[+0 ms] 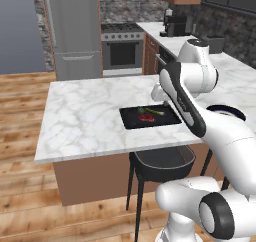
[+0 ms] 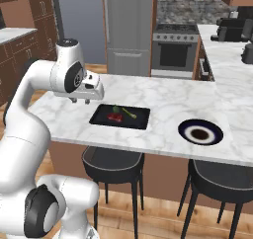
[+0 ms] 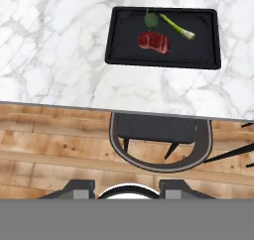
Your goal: Create a steak meal by picking up the steak and asparagus from the tray and placing them on the plate. Leave the bell pepper on the tray.
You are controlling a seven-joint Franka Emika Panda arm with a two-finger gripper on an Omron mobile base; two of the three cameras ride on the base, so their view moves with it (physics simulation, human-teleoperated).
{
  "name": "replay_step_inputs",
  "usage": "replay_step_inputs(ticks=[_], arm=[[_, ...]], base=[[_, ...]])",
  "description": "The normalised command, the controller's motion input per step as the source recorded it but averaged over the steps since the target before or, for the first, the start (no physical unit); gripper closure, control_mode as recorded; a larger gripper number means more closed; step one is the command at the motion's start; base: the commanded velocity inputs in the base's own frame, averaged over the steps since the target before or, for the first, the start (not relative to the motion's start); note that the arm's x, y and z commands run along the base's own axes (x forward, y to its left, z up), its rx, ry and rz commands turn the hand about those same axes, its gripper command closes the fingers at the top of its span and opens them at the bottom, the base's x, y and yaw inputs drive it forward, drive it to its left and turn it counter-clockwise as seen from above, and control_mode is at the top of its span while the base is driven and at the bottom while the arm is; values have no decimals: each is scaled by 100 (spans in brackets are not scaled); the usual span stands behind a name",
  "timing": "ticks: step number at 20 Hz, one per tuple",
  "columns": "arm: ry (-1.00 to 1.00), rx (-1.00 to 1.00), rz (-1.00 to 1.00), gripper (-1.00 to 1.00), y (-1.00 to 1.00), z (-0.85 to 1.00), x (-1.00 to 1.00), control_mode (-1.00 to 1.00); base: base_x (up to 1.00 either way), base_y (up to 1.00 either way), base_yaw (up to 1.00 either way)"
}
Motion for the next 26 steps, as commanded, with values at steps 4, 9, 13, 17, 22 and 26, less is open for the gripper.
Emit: replay_step_inputs(ticks=[4,9,13,17,22,26], arm=[[0,0,0,-100,-14,-9,6,-100],[1,0,0,-100,-38,-32,30,-100],[3,0,0,-100,-22,-27,37,-100],[4,0,1,-100,-4,-48,39,-100],[6,0,4,-100,-3,-52,50,-100],[6,-4,7,-100,-2,-58,56,-100]], base=[[0,0,0],[0,0,0],[0,0,0],[0,0,0],[0,0,0],[0,0,0]])
